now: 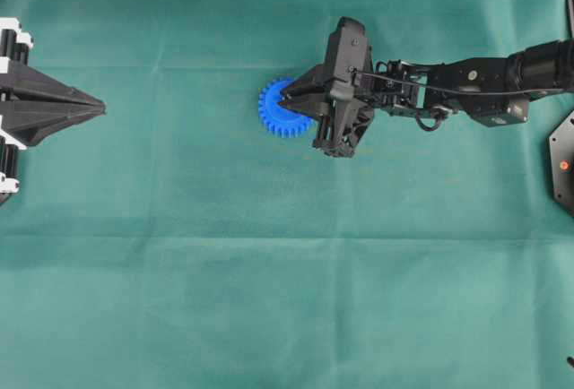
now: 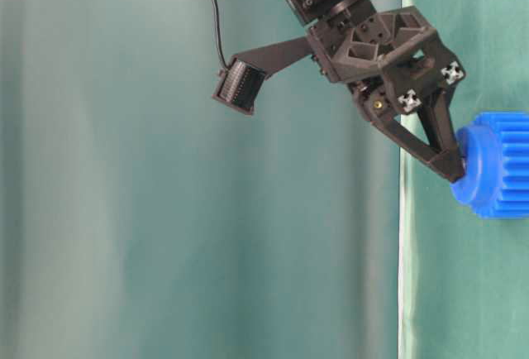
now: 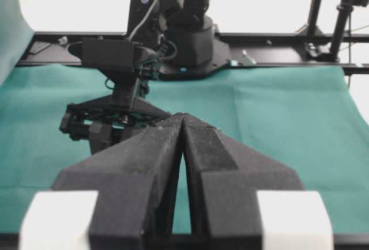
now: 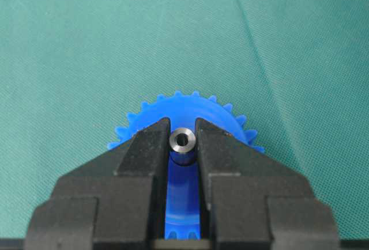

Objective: Insert the shaft placed at a random location into the center hole of the medium gear at another random location.
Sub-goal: 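Lower the shaft into the gear hole and open the right gripper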

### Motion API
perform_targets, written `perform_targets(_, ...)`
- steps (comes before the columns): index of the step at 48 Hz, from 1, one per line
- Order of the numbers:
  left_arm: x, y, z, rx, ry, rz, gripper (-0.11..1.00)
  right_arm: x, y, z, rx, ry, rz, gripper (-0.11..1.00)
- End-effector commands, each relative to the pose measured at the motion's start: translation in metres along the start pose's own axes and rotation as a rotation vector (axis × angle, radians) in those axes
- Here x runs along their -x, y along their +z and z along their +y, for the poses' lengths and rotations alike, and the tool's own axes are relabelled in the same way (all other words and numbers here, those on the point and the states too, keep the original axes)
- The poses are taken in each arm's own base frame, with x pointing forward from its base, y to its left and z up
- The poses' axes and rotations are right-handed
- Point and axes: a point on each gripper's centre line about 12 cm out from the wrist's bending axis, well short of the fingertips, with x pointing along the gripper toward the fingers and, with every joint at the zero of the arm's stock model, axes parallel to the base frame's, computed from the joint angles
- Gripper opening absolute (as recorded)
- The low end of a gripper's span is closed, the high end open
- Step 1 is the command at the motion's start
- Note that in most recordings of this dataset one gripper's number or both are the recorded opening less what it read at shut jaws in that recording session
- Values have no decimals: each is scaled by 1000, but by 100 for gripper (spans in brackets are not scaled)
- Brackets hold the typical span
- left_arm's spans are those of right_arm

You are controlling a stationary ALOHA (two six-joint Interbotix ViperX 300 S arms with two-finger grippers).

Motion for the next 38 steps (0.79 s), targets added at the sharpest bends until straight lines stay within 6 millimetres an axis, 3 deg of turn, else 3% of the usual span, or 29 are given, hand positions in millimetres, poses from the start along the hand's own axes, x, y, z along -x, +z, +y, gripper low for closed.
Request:
perform_targets(1, -2, 6, 1, 0, 3, -18, 0, 1, 11, 2, 3, 4, -38, 14)
perform_targets(18, -2, 6, 0, 2, 1, -14, 0, 1, 11, 2, 2, 4, -37, 15)
perform_targets(21, -2, 6, 1, 1, 3, -14, 0, 1, 11, 3, 2, 5, -37, 26)
perform_targets(32, -2, 7, 1, 1, 3, -18, 0, 6, 17, 3, 4, 5, -57, 89)
perform_targets(38, -2, 7, 1, 1, 3, -18, 0, 11, 23, 3, 3, 6, -67, 85)
